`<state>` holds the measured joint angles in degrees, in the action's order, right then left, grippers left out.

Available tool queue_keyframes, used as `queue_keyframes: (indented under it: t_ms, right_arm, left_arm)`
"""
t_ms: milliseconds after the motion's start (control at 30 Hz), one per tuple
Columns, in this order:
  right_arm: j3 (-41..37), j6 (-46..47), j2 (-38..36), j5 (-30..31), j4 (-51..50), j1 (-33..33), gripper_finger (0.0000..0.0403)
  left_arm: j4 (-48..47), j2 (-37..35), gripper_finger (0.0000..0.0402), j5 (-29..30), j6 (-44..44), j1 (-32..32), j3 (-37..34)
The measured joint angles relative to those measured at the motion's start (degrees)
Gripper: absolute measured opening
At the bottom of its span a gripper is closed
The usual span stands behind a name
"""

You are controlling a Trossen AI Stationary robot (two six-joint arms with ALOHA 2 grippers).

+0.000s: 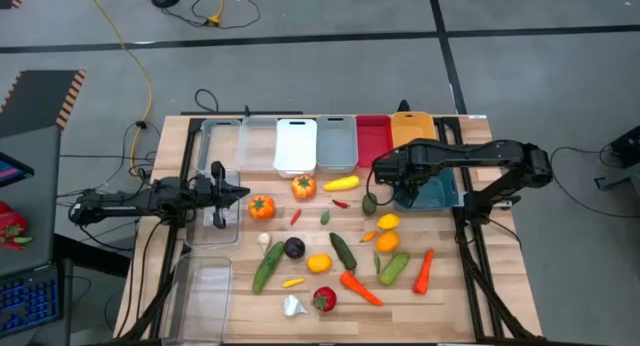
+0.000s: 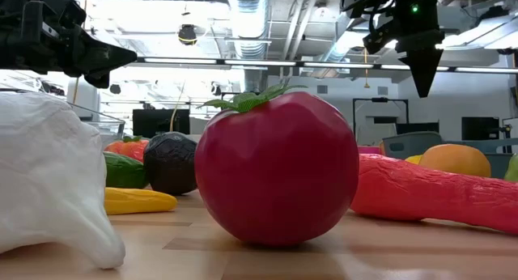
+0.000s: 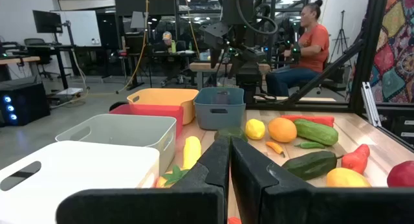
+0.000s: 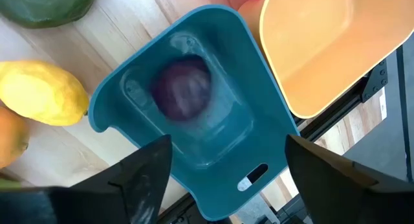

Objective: Sort produce into baskets
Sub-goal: Put the plum into the blue bin

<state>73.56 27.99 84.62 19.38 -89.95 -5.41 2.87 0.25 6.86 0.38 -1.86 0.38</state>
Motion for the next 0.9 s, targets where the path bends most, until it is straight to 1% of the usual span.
queue_keyframes:
  t_ms: [133,433,533,767,900]
  right_arm:
    - [0.00,-0.02,0.00,0.00,0.15,0.00,0.0340]
    - [1.06,0.00,0.00,-0.02,1.76,0.31,0.0337]
    - [2.87,-0.02,0.00,-0.02,5.09,1.22,0.0337]
    - [5.86,-0.20,0.00,-0.04,17.20,3.29,0.0337]
    - [5.90,-0.17,0.00,-0.04,21.36,3.61,0.0337]
  left_arm:
    - [0.00,0.01,0.0002,0.01,0.02,-0.01,0.00]
    - [0.00,0.00,0.0002,0.01,0.02,0.01,0.00]
    - [0.00,0.01,0.0002,0.01,0.01,0.00,-0.01]
    - [0.08,0.02,0.0002,0.14,0.02,0.01,0.00]
    - [0.83,0.02,0.0004,2.62,0.02,0.01,-0.01]
